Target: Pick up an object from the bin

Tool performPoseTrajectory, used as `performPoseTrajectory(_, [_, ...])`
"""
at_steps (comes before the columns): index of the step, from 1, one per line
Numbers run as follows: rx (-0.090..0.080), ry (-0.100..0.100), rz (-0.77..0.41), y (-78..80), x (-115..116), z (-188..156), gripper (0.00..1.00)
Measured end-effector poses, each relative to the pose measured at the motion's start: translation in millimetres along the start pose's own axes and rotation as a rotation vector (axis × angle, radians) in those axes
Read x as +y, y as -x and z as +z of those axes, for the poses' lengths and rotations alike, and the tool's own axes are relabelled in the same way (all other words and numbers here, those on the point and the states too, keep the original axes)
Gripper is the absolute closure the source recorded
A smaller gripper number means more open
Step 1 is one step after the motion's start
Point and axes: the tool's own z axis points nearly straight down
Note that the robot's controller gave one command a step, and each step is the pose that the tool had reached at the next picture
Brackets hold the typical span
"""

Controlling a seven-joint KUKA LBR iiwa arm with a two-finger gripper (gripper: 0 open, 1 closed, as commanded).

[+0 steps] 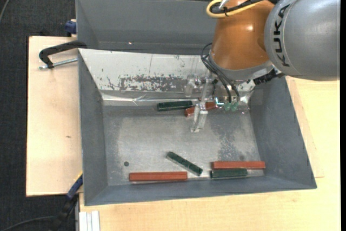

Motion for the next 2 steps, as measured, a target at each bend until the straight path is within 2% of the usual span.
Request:
performPoseTrajectory(1, [0.002,-0.001,-0.316,-80.5,-21,75,0.00])
performPoseTrajectory(2, [-0.003,0.001,0.097,-91.3,22,103,0.00])
